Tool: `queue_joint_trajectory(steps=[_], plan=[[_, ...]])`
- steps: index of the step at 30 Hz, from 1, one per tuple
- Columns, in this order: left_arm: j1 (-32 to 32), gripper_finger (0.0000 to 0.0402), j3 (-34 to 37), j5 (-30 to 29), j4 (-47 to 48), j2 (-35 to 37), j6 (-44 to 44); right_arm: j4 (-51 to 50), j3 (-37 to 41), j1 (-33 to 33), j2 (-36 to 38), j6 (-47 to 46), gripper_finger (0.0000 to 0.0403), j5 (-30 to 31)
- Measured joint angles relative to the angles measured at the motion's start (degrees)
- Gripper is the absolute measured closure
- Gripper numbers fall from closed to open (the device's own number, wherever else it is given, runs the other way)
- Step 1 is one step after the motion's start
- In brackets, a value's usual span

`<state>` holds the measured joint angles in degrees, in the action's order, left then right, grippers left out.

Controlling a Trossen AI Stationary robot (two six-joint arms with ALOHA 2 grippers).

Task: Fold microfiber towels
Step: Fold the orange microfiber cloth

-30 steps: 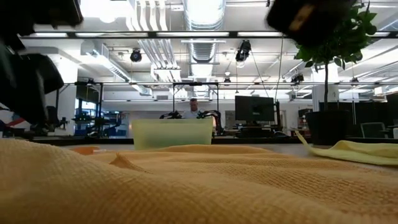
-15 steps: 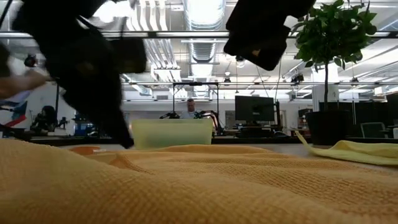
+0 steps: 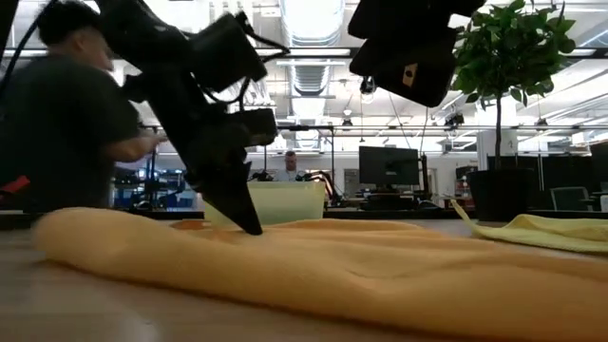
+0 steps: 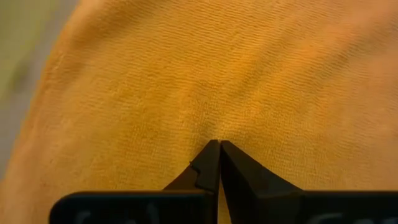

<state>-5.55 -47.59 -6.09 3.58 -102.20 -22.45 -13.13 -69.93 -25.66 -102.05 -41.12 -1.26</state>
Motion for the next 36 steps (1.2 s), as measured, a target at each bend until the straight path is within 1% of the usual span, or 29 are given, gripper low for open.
queue_joint_trajectory(steps=[3, 7, 9, 11, 15, 18, 20, 23, 27, 31, 33, 36], plan=[[2.41, 0.0401, 0.07, -0.01, 0.52, 2.16, 2.07, -0.36, 0.0, 0.41, 0.01, -1.21, 0.0305, 2.46], [2.89, 0.0401, 0.66, -0.4, 3.52, 7.09, 5.66, -1.92, 0.0, 1.07, 0.03, -2.11, 0.0305, 11.52], [2.59, 0.0401, 0.64, 0.76, 3.38, 10.45, 6.8, -2.66, 0.04, 2.04, 0.03, -2.85, 0.0305, 14.74], [2.4, 0.0401, 1.29, 5.35, 3.12, 13.58, 6.92, -2.38, 0.42, 3.5, 0.03, -2.95, 0.0305, 15.29], [2.06, 0.0401, 3.17, 15.29, 3.9, 17.15, 7.28, -2.4, 1.9, 6.78, -0.01, -2.37, 0.0305, 15.46], [1.68, 0.0401, 3.84, 21.44, 2.87, 18.88, 10.3, -1.63, 3.74, 9.25, -0.03, -2.39, 0.0305, 15.44], [1.14, 0.0397, 4.43, 24.84, 2.98, 18.82, 12.46, -0.41, 5.06, 10.45, -0.1, -2.51, 0.0305, 15.39], [0.04, 0.0372, 5.81, 28.05, 3.21, 18.71, 13.96, 2.58, 6.85, 11.31, -0.1, -2.8, 0.0305, 14.4], [-2.31, 0.0312, 6.58, 27.56, 3.18, 17.47, 14.07, 5.24, 8.27, 11.26, -0.09, -2.82, 0.0305, 14.1], [-4.3, 0.0258, 5.94, 20.42, 3.29, 14.94, 13.99, 5.29, 8.35, 10.91, -0.08, -2.57, 0.0305, 14.13], [-4.71, 0.0241, 5.01, 17.75, 2.7, 13.46, 14.05, 5.33, 8.35, 10.67, -0.08, -2.54, 0.0305, 14.13], [-4.82, 0.023, 4.04, 16.38, 2.84, 11.64, 13.92, 5.3, 8.35, 10.19, -0.06, -2.41, 0.0305, 14.13]])
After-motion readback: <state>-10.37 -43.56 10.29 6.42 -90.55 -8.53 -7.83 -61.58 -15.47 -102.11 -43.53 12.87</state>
